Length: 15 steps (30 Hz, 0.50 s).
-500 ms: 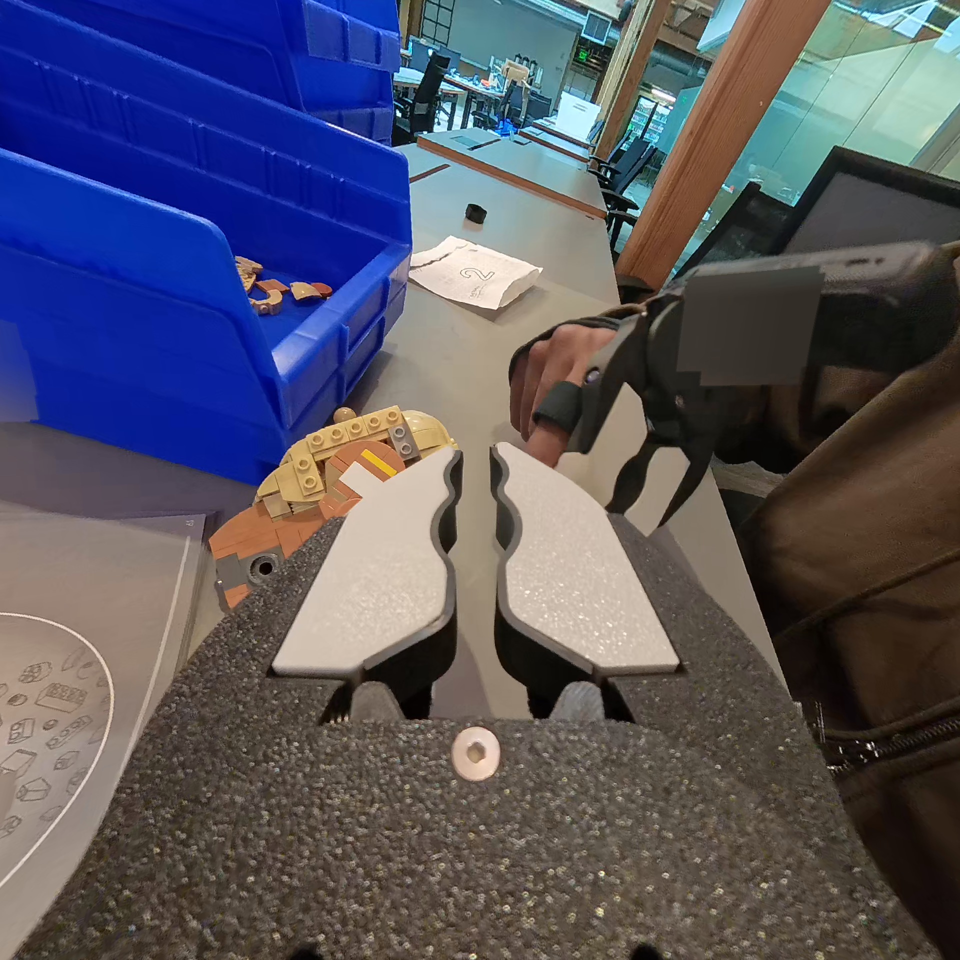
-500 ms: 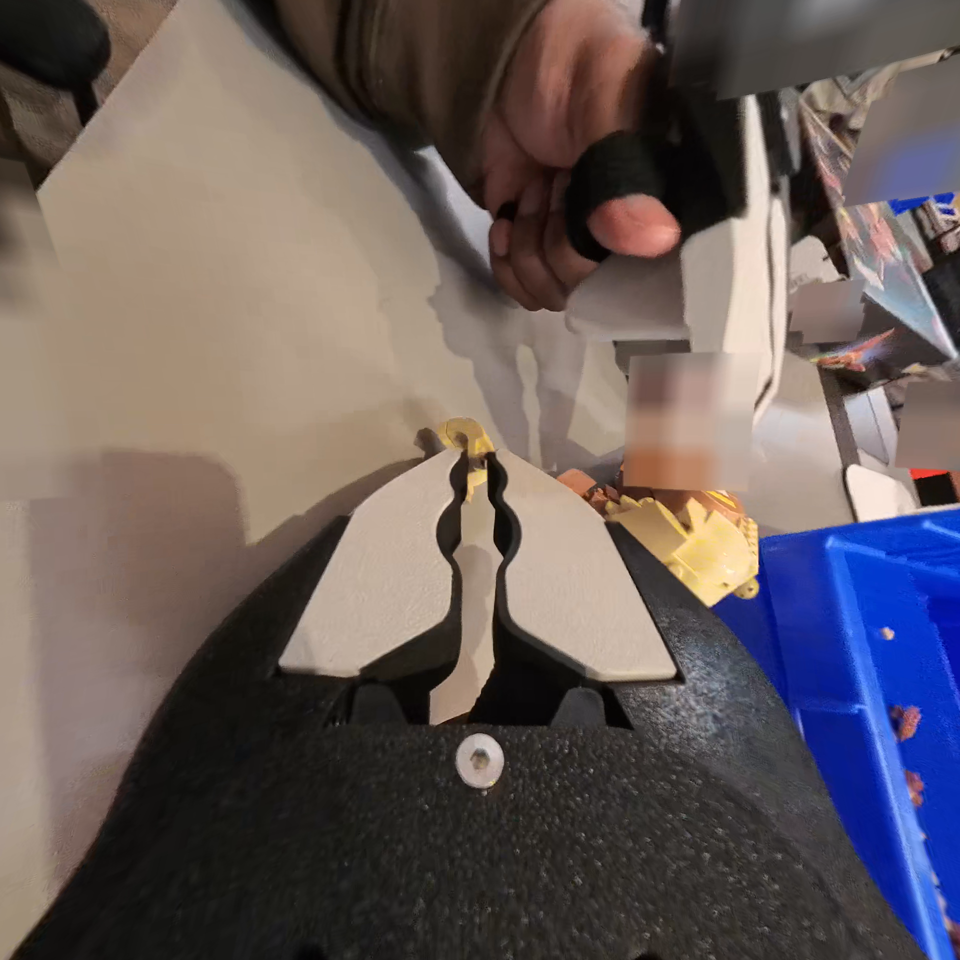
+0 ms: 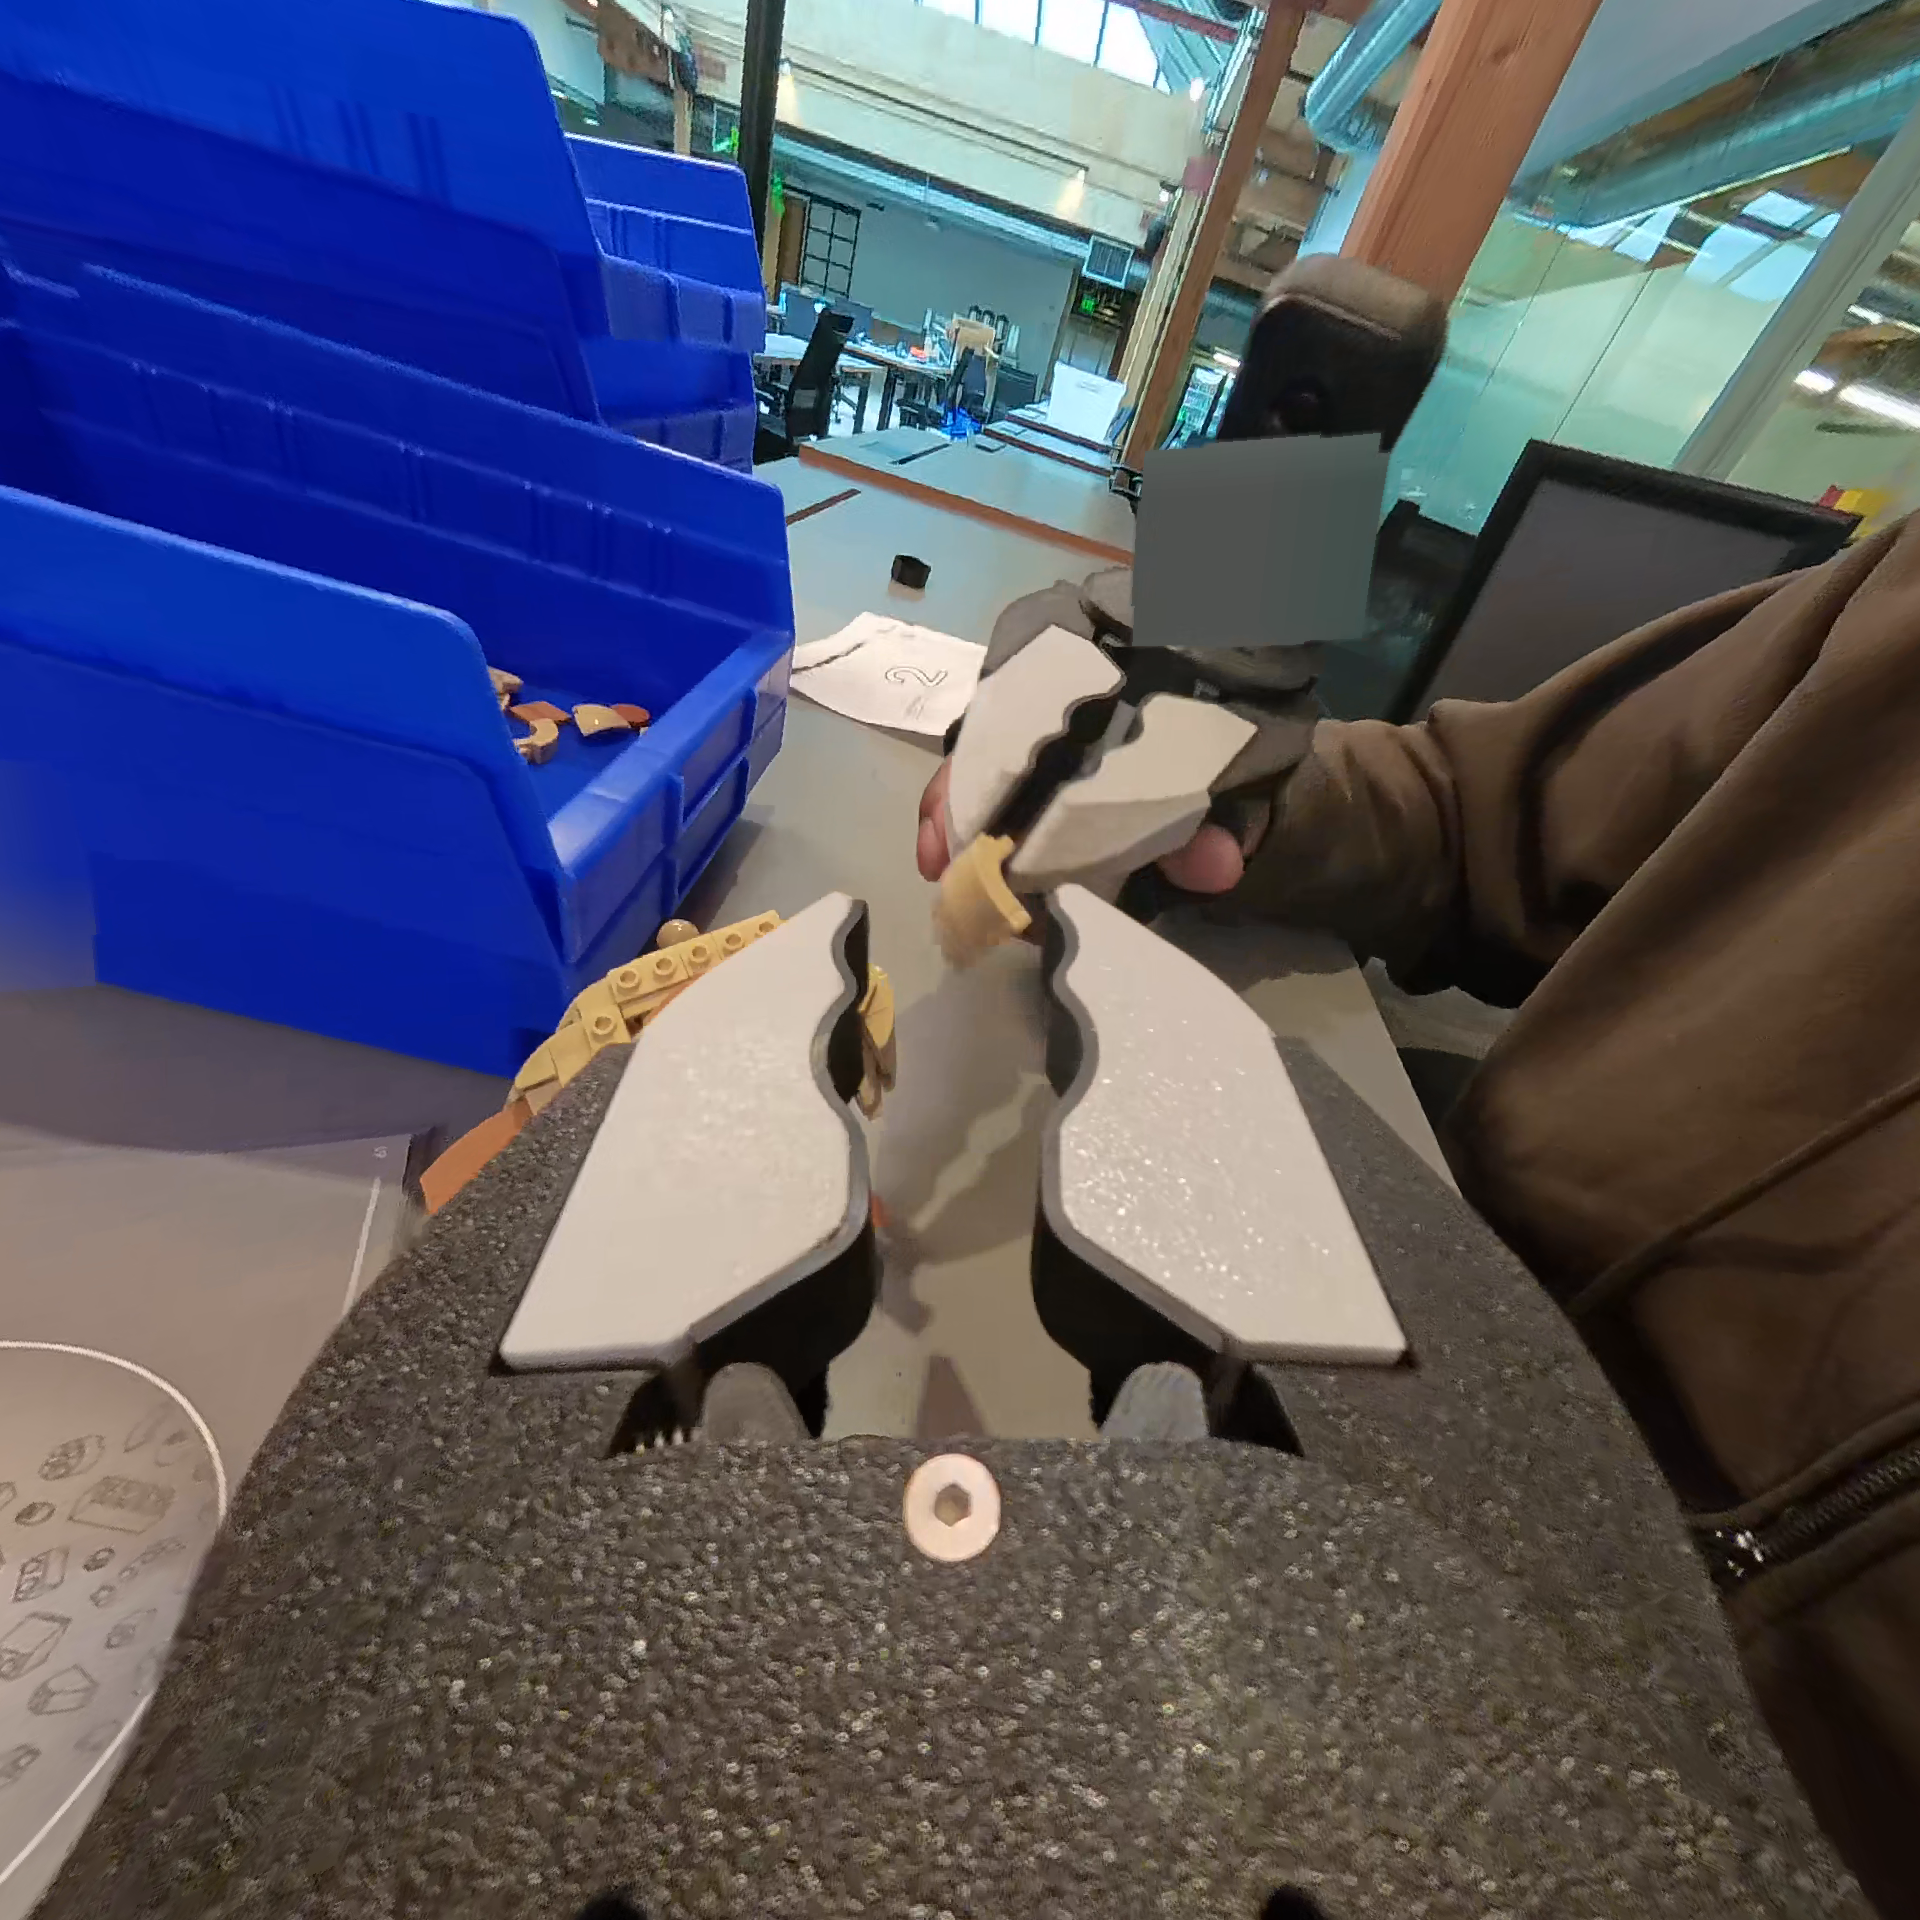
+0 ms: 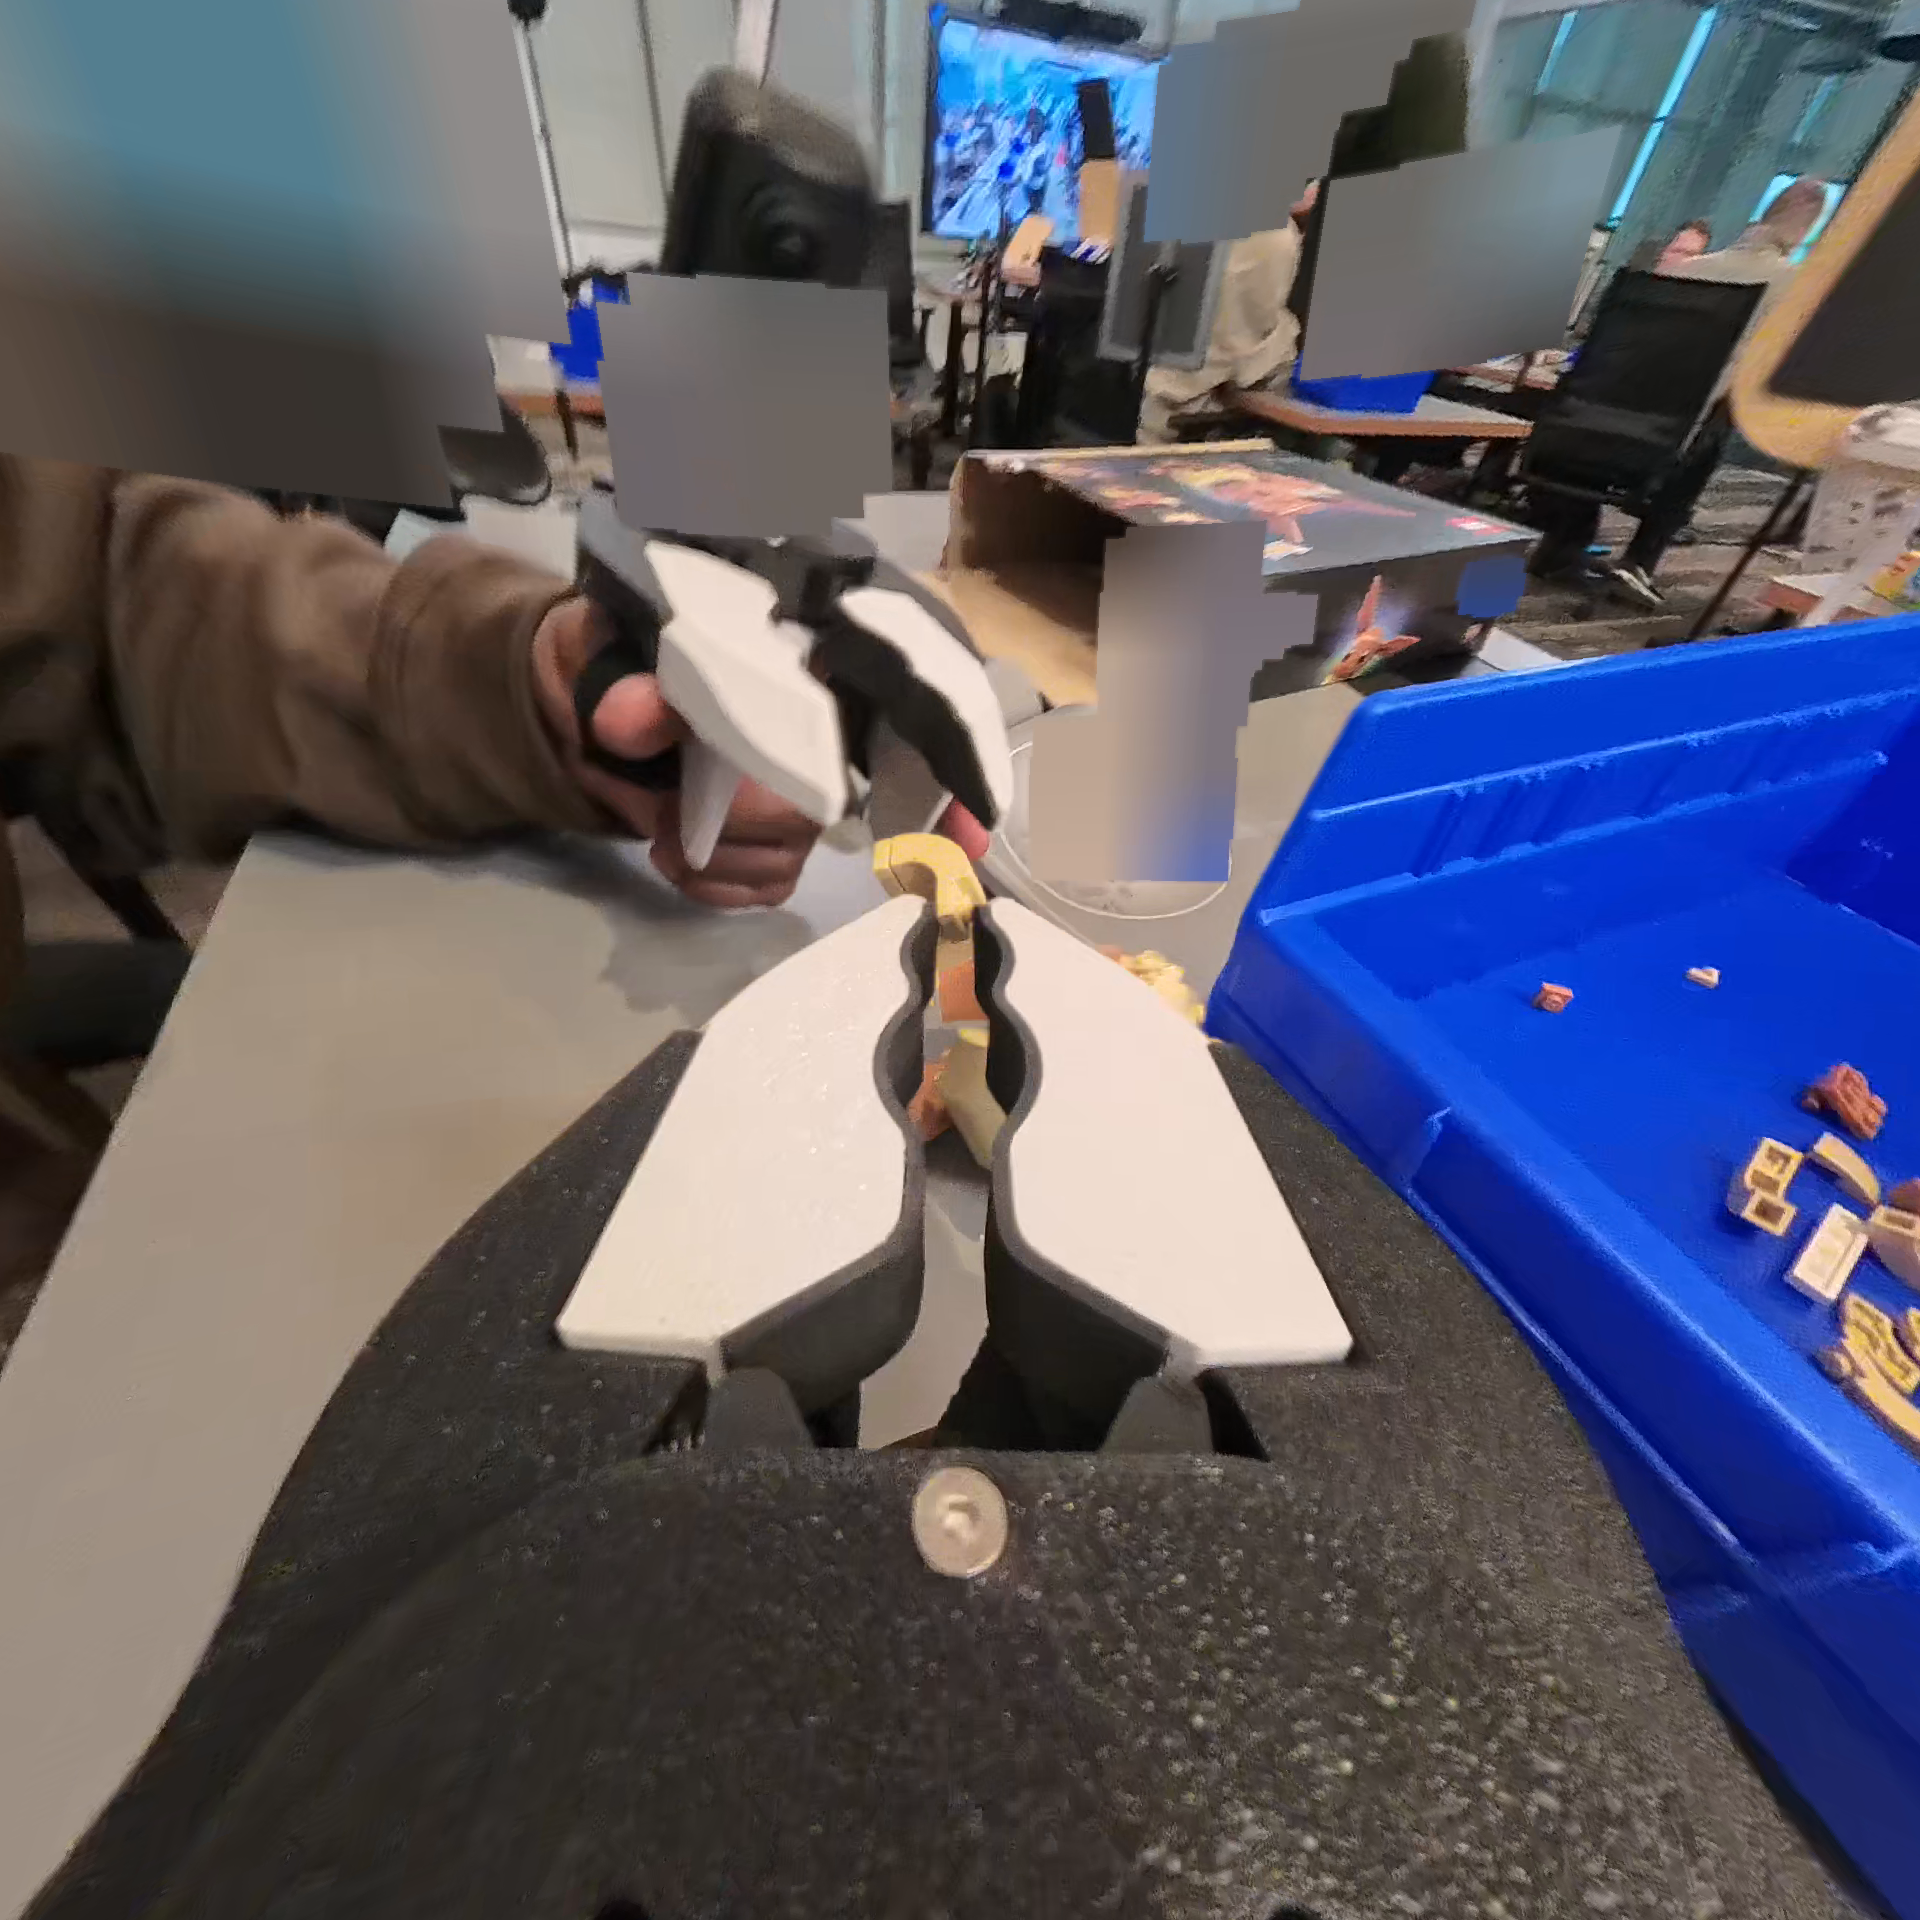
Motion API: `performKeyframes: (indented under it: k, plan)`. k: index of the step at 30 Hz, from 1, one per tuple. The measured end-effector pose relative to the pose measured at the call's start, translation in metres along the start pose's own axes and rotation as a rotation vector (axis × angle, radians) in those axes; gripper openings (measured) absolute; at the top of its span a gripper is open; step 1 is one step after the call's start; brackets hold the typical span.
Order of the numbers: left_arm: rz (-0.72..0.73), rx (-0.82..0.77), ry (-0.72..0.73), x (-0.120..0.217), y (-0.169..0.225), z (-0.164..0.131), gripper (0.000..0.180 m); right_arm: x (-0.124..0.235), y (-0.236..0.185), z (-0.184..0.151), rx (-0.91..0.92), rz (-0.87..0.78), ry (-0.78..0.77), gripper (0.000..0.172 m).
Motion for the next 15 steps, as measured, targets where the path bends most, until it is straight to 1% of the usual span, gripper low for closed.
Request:
performKeyframes:
  k: [2, 4, 6, 9, 11, 13, 15]
  plan:
    - [0.013, -0.041, -0.021, -0.002, 0.002, -0.002, 0.037, 0.001, 0.002, 0.003, -0.068, -0.003, 0.043, 0.006]
    - [0.032, -0.100, -0.058, -0.005, 0.004, -0.006, 0.038, 0.001, 0.000, 0.004, -0.149, 0.037, 0.084, 0.006]
    - [0.022, -0.138, -0.071, -0.008, 0.009, -0.009, 0.038, 0.000, -0.002, 0.005, -0.234, 0.087, 0.134, 0.006]
    - [-0.036, -0.113, -0.047, -0.011, 0.014, -0.010, 0.035, -0.002, -0.004, 0.003, -0.331, 0.146, 0.185, 0.006]
    - [-0.062, -0.069, -0.014, -0.011, 0.015, -0.009, 0.029, -0.005, -0.005, 0.000, -0.343, 0.152, 0.184, 0.006]
    - [-0.066, -0.035, -0.003, -0.010, 0.014, -0.009, 0.018, -0.007, -0.006, -0.002, -0.315, 0.139, 0.170, 0.006]
    - [-0.050, -0.037, -0.012, -0.009, 0.012, -0.009, 0.017, -0.008, -0.007, -0.003, -0.264, 0.114, 0.146, 0.006]
Point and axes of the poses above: each gripper's, where its closed fingertips meet, x back along the fingers, z out of its top, y = z × x across the jaws, the point moved 7 cm from there along x, back along the fingers, and after that the axes turned 2 degrees about x, right-handed, at the moved point
